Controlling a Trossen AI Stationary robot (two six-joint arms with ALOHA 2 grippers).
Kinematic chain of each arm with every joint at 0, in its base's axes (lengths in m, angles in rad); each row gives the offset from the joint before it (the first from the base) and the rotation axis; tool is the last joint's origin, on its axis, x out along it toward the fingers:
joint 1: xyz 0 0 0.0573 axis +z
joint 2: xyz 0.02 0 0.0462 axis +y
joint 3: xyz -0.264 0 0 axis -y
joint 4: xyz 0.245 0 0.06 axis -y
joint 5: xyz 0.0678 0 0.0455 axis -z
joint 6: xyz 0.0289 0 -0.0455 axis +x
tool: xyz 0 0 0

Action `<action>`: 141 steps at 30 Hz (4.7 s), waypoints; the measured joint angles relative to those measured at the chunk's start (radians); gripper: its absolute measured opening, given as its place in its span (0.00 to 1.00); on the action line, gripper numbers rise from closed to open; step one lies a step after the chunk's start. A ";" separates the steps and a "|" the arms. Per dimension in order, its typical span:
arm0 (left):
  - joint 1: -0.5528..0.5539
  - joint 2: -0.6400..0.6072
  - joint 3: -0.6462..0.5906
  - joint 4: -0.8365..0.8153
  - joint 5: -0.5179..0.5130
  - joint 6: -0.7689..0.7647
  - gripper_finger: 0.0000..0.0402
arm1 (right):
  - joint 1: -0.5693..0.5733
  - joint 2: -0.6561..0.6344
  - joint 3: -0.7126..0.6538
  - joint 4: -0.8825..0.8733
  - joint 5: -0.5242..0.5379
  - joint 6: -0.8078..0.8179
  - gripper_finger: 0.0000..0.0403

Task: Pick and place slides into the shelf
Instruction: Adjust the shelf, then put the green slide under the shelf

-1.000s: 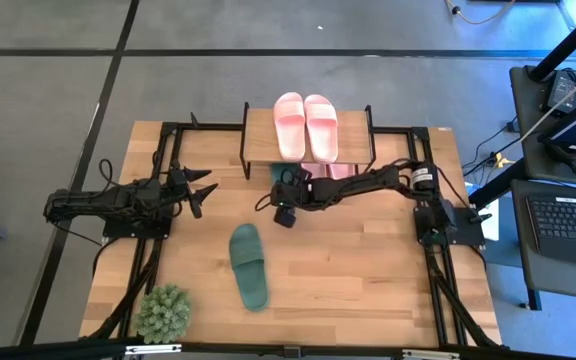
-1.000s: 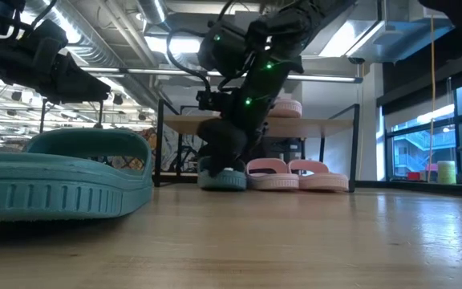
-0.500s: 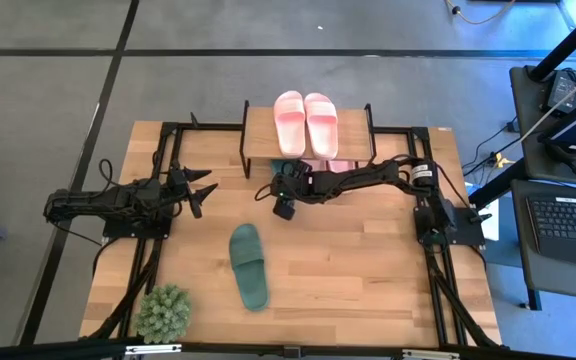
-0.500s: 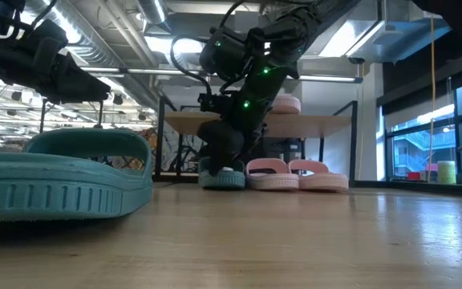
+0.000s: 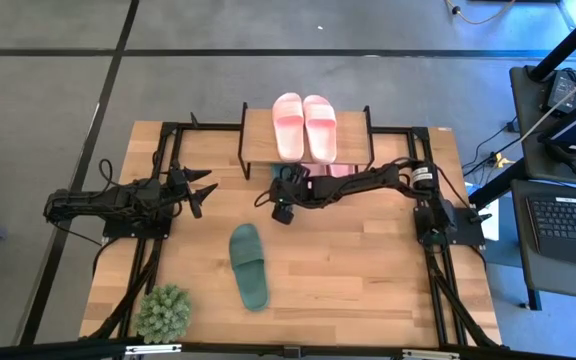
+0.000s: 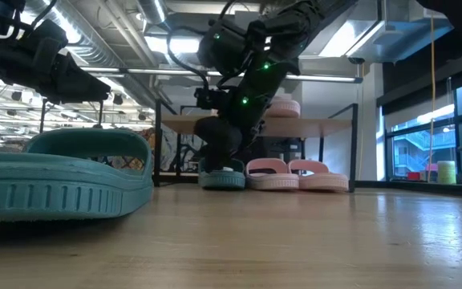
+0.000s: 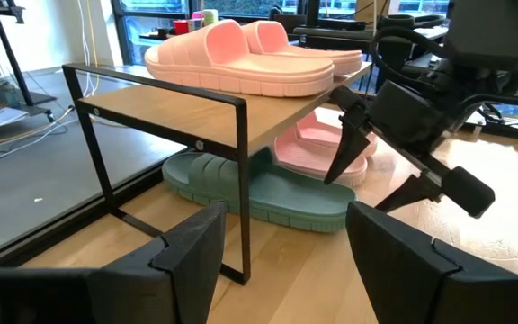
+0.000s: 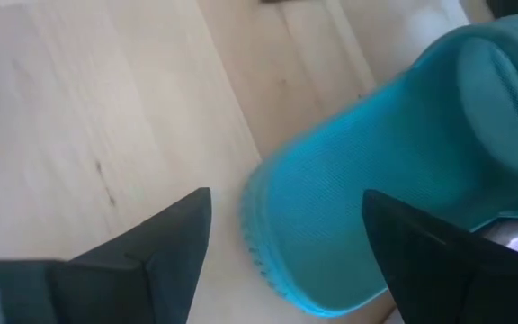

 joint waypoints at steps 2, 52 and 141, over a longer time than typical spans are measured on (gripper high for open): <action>0.000 0.000 0.000 0.000 0.000 0.000 0.56 | 0.005 0.000 0.001 -0.002 -0.001 0.000 0.71; 0.000 0.000 0.000 -0.001 0.020 0.000 0.56 | 0.148 -0.543 0.136 -1.227 0.588 0.921 0.71; 0.000 0.000 0.000 -0.001 0.023 0.000 0.56 | -0.506 -0.880 -0.078 -0.552 0.087 0.318 0.71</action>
